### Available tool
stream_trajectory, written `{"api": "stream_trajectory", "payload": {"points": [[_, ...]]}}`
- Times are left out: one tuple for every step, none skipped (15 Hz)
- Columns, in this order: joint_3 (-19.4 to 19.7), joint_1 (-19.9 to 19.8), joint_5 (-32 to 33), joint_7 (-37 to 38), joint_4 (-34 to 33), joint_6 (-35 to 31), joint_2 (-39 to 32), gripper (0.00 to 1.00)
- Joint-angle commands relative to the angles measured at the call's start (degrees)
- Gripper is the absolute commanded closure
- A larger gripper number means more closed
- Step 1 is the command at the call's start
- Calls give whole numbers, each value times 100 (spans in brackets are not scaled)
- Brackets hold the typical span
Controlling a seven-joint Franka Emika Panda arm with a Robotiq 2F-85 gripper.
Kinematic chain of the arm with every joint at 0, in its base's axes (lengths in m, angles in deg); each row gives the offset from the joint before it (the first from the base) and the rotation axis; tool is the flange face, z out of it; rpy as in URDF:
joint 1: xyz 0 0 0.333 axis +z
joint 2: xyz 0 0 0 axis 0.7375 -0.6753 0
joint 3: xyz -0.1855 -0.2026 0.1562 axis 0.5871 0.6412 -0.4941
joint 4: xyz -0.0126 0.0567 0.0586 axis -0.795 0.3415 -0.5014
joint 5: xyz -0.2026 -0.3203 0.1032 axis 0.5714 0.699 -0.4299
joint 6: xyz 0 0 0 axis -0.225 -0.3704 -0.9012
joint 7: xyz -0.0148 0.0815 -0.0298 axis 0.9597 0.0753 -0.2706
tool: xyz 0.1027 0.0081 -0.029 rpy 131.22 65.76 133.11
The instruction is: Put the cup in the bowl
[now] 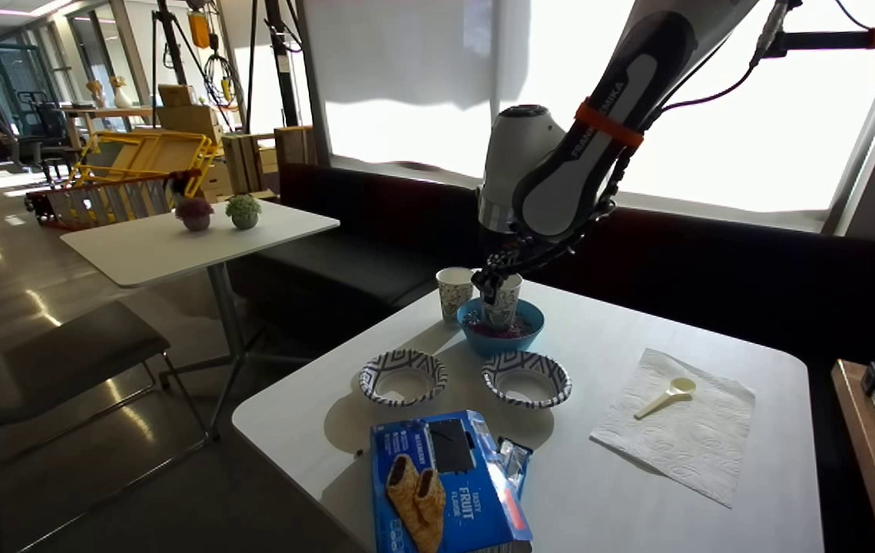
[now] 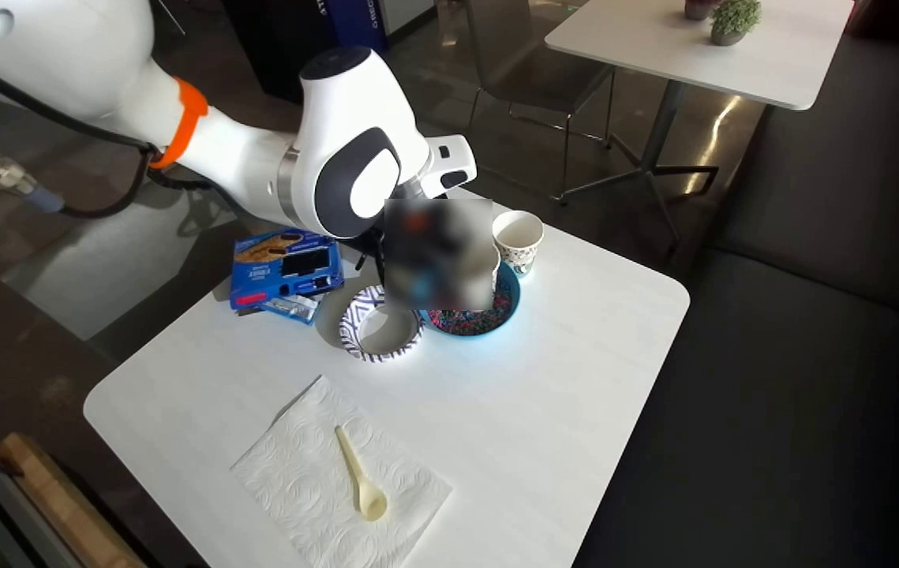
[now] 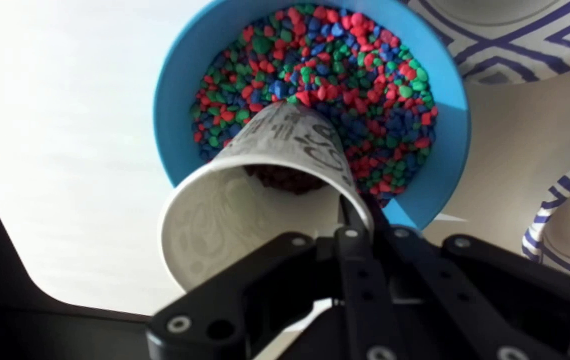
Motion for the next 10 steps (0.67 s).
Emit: {"api": "stream_trajectory", "payload": {"points": [[-244, -148, -336, -260, -70, 89, -65, 99], [-272, -181, -395, -262, -83, 42, -83, 99], [-233, -172, -406, -225, -115, -14, -118, 99], [-230, -191, -448, -198, -143, -59, -142, 99], [-282, -251, -540, -198, -165, -114, -162, 99], [-269, -257, -597, -159, -190, -155, -187, 99], [-179, -204, -580, -98, -222, -157, -215, 99], [-97, -155, -548, -57, -241, -141, -231, 99], [-13, -105, -499, -11, -262, -134, -250, 99], [105, -28, -393, 20, -270, -156, -277, 99]]}}
